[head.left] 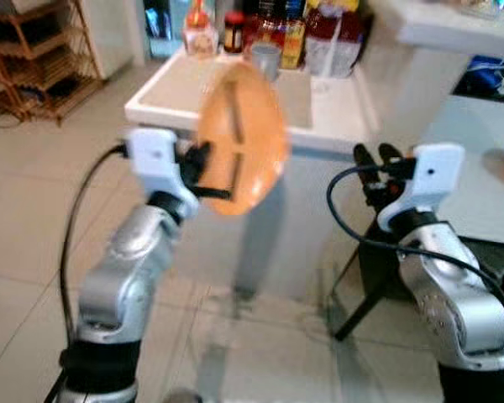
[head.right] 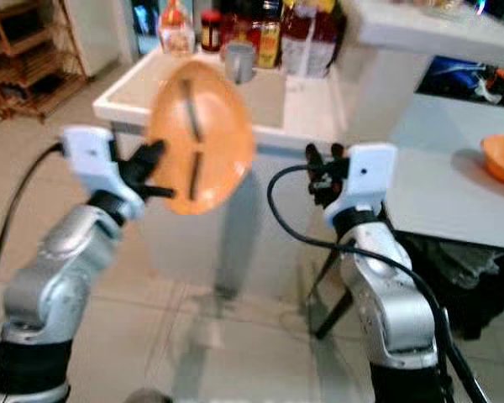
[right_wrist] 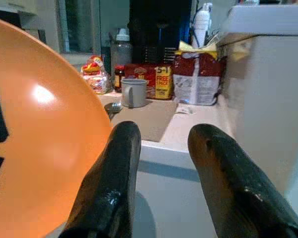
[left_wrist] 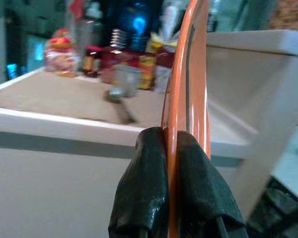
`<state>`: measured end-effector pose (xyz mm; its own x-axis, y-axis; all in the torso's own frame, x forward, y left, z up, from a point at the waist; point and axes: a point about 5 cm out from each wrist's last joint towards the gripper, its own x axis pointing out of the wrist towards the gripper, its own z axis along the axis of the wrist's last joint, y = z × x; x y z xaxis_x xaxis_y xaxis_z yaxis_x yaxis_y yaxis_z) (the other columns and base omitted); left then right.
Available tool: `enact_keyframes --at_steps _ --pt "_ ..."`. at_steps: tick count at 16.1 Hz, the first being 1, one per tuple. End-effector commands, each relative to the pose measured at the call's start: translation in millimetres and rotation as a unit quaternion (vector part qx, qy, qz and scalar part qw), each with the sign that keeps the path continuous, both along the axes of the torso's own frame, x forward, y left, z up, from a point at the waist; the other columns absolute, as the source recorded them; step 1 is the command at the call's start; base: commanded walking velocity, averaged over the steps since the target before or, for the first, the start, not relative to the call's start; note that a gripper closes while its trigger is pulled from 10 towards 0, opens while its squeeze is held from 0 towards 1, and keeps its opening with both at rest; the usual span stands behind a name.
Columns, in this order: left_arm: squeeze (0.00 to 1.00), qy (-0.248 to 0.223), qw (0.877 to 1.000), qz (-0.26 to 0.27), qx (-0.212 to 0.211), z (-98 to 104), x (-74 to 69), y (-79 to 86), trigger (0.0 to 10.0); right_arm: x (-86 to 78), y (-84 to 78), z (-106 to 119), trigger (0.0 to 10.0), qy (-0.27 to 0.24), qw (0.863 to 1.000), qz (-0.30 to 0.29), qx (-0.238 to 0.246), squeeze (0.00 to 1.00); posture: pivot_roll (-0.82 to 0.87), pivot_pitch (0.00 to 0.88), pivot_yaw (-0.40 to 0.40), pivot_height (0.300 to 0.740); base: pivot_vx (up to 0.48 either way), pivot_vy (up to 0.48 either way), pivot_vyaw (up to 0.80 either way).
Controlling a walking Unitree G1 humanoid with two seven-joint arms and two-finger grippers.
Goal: Setting the table
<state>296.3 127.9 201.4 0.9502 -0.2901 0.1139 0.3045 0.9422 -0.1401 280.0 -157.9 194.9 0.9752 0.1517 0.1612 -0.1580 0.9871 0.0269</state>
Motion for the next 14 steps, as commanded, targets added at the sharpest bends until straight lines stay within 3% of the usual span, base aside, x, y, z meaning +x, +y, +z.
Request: enact_keyframes --at_steps 1,5,10,14 --pt "0.00 -0.027 0.999 0.009 0.015 8.3 1.4 3.2 10.0 0.5 -0.8 -0.6 10.0 0.001 1.000 -0.004 0.003 0.00 0.05 0.000 -0.050 0.740 0.000 -0.480 0.00" --pt "0.00 -0.031 0.999 0.000 0.027 9.3 5.4 0.0 10.0 -1.7 -2.6 -6.7 10.0 0.022 0.999 -0.013 0.041 0.00 0.04 0.000 -0.035 0.740 0.000 -0.480 0.00" --pt "0.00 -0.034 0.999 -0.004 0.022 10.5 7.3 -1.6 10.0 -2.7 -6.8 -8.9 10.0 0.020 0.998 -0.027 0.044 0.00 0.04 0.000 -0.033 0.740 0.000 -0.480 0.00" --pt "0.00 -0.043 0.999 0.000 0.012 15.0 9.5 -0.3 10.0 -1.5 -10.6 -7.9 10.0 0.024 0.998 -0.034 0.057 0.00 0.04 0.000 -0.034 0.740 0.000 -0.480 -0.80"
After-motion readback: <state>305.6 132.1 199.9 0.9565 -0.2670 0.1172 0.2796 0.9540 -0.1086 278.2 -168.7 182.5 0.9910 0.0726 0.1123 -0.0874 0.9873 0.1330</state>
